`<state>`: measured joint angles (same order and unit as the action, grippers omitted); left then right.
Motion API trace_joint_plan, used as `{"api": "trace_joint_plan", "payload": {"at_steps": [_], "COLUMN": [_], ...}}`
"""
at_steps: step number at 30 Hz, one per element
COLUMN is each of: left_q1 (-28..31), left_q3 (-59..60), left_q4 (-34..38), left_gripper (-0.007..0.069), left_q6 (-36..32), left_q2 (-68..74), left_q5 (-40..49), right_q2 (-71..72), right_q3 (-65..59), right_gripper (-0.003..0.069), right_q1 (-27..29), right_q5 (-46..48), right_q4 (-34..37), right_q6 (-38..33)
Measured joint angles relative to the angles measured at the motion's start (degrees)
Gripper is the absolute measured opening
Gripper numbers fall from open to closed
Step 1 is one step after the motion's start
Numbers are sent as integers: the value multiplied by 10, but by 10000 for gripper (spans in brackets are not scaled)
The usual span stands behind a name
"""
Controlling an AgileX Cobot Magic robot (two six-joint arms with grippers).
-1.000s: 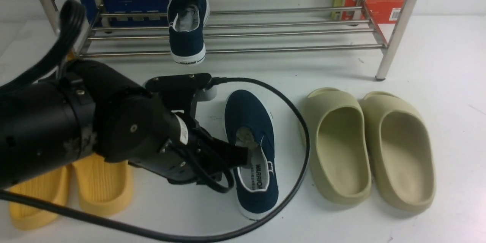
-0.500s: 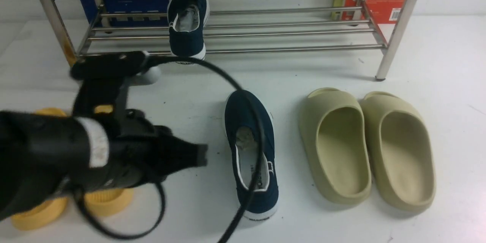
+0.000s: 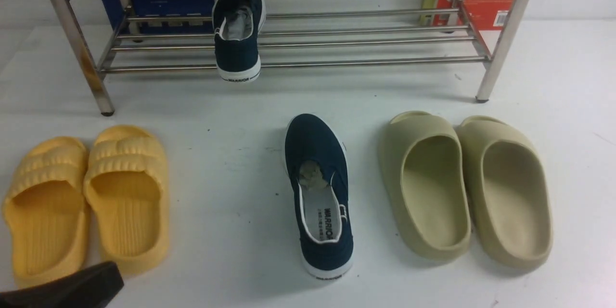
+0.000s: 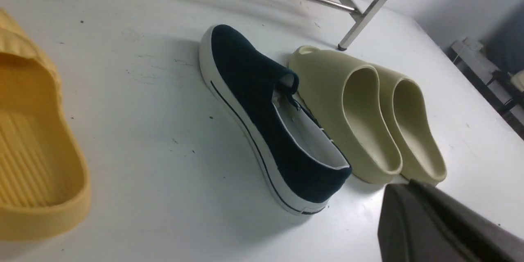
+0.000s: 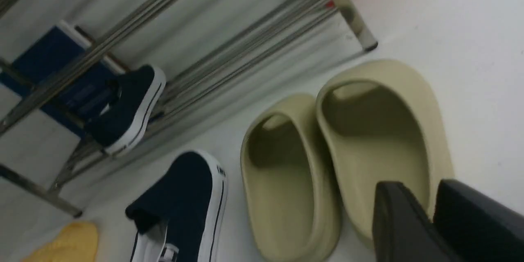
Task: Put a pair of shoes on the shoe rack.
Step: Use the right arm to grab the shoe closest to it
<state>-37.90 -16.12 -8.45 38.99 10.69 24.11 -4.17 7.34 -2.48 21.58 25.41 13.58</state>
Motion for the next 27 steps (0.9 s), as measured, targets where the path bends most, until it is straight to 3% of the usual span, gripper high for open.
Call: {"api": "trace_joint_plan", "payload": {"at_steps": [2,3,5,7,10,14,17,18,19,21,24,25,27], "left_q1": [0,0,0,0,0,0,0,0,0,0,0,0,0], "left_q3": [13,13,14,14,14,14,14,14,14,14,14,14,14], "left_q4": [-21,-23,-56,-74,-77,-72,-71,-71,-71,-71,-71,-71,-71], "left_gripper": [-13,-13,-13,-13,-13,-13,-13,-13,-13,-13,-13,-13,-13], "left_q6": [0,0,0,0,0,0,0,0,0,0,0,0,0], "left_q2": [-10,-10,-10,-10,-10,-10,-10,-10,-10,-10,-10,-10,-10], "left_q5": [-1,-1,-6,-7,-7,-7,-7,-7,-7,-7,-7,-7,-7], "right_q2": [-101,-110,-233,-314,-428,-527,-600,-654,-667,-746,-843,-849,-920], "right_q3": [113,113,233,295,371,430,476,508,515,568,642,647,698], "right_gripper": [97,92,43,21,15,15,15,18,20,52,148,158,281], "right_q1": [-4,-4,-4,-4,-11,-60,-150,-220,-228,-313,-391,-391,-418], "right_q5": [139,139,271,325,362,362,341,326,323,318,324,324,329], "right_q4": [-6,-6,-20,-27,-28,-32,-53,-86,-95,-153,-224,-228,-272], "right_q6": [-47,-47,-118,-153,-175,-177,-141,-99,-89,-18,65,65,109]}}
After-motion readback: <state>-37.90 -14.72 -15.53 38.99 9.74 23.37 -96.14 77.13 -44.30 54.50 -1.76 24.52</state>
